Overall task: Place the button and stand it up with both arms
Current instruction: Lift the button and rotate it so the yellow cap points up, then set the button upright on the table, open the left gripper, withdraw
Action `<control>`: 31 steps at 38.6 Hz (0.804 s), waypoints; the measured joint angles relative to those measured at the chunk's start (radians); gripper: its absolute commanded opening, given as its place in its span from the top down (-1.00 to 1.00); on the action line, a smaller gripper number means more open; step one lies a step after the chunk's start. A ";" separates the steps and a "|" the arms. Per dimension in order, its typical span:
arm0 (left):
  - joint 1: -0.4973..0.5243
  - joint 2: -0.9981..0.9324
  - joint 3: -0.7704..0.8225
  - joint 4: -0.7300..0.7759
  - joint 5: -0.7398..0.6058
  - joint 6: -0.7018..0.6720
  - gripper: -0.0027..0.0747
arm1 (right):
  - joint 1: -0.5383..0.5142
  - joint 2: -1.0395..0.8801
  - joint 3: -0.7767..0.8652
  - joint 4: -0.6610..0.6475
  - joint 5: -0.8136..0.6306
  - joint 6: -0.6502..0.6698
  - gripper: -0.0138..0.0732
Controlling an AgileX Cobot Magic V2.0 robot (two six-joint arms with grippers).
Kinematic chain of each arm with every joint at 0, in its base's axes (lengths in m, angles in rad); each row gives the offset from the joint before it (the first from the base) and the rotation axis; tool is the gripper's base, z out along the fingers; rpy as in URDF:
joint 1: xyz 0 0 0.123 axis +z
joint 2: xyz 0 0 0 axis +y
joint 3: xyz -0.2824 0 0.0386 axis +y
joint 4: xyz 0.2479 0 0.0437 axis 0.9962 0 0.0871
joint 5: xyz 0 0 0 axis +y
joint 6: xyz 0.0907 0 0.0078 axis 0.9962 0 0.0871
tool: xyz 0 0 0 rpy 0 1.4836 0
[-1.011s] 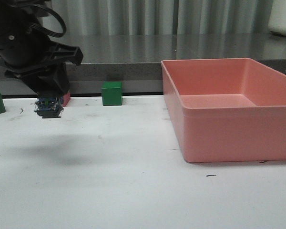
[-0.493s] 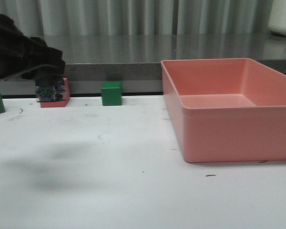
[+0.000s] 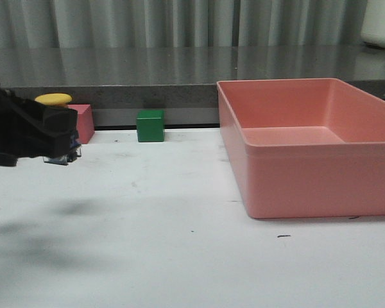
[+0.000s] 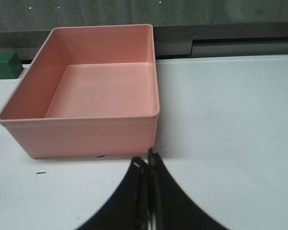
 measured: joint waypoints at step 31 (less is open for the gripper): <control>0.000 0.180 0.000 -0.012 -0.035 0.000 -0.26 | 0.000 0.000 0.000 0.000 0.000 -0.001 0.83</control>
